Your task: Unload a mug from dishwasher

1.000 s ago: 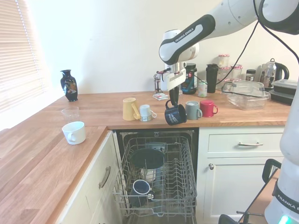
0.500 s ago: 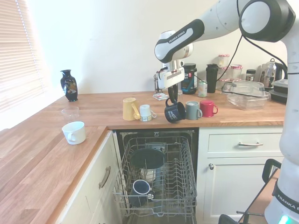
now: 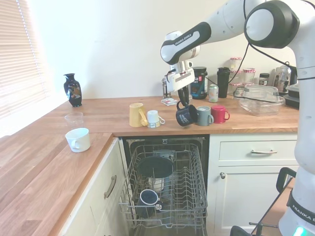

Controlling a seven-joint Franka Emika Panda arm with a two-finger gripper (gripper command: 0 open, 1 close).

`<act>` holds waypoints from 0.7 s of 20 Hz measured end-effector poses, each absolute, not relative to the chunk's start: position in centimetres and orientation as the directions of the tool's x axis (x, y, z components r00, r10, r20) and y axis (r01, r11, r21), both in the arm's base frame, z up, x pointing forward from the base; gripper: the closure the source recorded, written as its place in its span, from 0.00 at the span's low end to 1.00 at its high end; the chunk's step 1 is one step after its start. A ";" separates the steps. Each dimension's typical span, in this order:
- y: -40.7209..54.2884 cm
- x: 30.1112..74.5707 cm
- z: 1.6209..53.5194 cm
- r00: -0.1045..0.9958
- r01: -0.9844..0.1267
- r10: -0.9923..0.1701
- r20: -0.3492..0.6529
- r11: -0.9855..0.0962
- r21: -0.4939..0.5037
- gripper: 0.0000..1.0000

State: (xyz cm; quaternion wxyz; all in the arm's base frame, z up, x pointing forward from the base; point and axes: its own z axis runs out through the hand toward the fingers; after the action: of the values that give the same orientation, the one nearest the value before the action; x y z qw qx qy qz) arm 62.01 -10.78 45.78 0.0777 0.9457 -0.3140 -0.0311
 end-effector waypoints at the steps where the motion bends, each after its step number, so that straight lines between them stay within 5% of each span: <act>1: -10.4 62.3 46.0 0.802 -0.586 -0.597 -0.012 -0.792 0.173 1.00; 14: -8.2 65.5 44.7 0.810 -0.559 -0.586 -0.037 -0.789 0.254 1.00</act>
State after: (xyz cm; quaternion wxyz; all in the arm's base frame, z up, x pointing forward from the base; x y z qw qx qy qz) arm 65.53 -8.20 44.73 0.1164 0.9441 -0.3031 -0.0569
